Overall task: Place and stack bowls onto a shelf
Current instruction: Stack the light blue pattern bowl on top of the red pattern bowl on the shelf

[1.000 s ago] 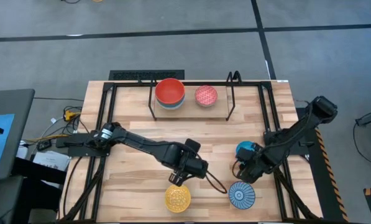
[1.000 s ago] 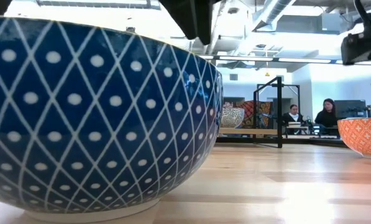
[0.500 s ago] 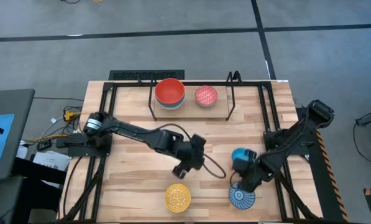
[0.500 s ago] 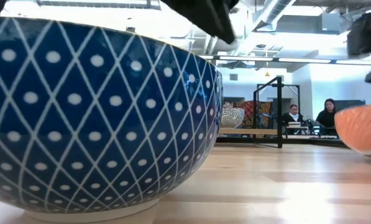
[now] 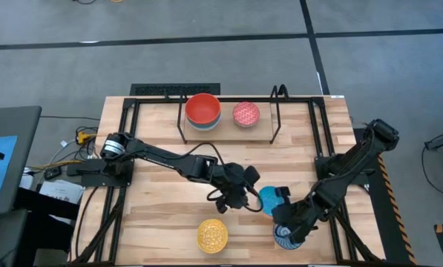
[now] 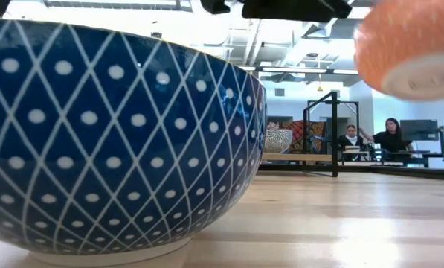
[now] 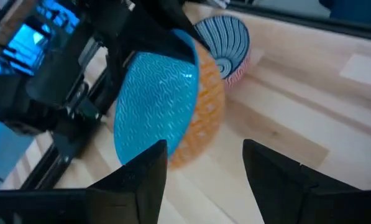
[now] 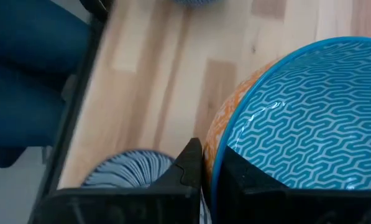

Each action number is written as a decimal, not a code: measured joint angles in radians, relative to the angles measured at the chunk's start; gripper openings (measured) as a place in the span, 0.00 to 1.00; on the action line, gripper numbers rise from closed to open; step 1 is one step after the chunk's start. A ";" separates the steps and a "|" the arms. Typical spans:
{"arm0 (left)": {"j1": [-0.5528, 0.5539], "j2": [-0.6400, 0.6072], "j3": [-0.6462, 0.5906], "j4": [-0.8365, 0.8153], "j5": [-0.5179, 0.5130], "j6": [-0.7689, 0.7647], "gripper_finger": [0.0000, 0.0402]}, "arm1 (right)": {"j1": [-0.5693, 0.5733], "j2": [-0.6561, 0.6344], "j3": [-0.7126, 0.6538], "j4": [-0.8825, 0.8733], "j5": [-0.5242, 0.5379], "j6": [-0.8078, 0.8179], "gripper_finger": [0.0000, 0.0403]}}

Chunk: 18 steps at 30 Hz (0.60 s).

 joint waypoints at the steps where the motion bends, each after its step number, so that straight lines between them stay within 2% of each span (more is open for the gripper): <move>1: 0.000 0.000 0.000 0.007 0.011 0.000 0.48 | -0.007 0.000 0.007 0.010 -0.005 -0.024 0.10; 9: 0.002 0.000 0.000 0.000 0.084 -0.005 0.48 | -0.072 0.000 0.015 0.030 -0.070 -0.180 0.10; 18: 0.003 0.000 0.000 -0.058 0.102 -0.106 0.48 | -0.133 0.000 0.015 0.075 -0.153 -0.381 0.10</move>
